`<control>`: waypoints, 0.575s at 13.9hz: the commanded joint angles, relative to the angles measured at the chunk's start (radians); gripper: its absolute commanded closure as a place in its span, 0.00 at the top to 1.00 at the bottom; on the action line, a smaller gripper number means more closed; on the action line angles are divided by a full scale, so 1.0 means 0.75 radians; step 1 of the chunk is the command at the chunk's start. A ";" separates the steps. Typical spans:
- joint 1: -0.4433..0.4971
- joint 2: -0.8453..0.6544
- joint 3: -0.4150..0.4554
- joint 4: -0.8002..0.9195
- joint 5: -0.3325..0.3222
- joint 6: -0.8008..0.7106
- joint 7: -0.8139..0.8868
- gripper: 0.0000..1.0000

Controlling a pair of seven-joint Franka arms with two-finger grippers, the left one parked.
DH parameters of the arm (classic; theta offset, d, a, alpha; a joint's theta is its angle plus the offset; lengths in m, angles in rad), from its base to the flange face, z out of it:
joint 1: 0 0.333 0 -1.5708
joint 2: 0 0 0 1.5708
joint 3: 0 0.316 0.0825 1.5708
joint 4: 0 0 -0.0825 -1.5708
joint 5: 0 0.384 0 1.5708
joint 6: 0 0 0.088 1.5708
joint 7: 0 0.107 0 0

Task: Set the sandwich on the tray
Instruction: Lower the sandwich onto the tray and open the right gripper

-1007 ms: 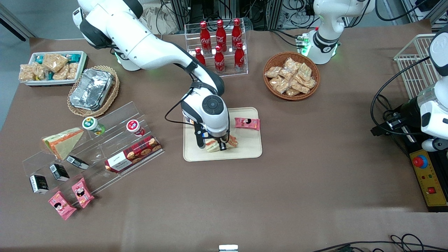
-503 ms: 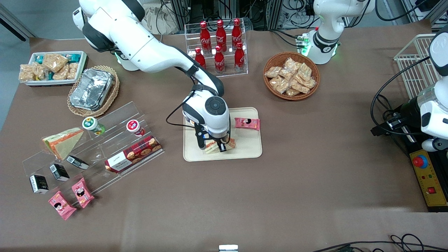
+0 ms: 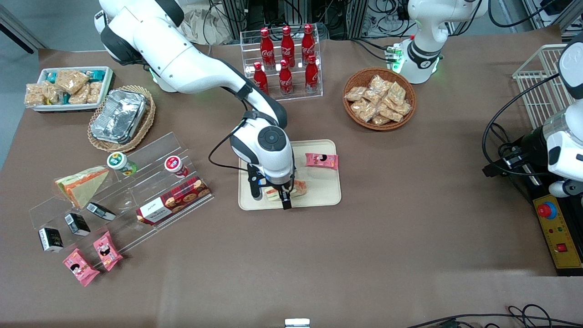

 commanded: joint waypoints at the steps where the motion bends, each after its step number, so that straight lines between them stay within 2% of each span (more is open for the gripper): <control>1: -0.027 -0.096 0.021 -0.010 0.003 -0.116 -0.095 0.98; 2: -0.029 -0.141 0.021 -0.010 0.038 -0.185 -0.175 0.98; 5: -0.084 -0.286 0.011 -0.010 0.246 -0.304 -0.449 0.98; 6: -0.103 -0.333 0.011 -0.008 0.277 -0.363 -0.535 0.98; 8: -0.138 -0.421 0.011 -0.010 0.284 -0.476 -0.757 0.98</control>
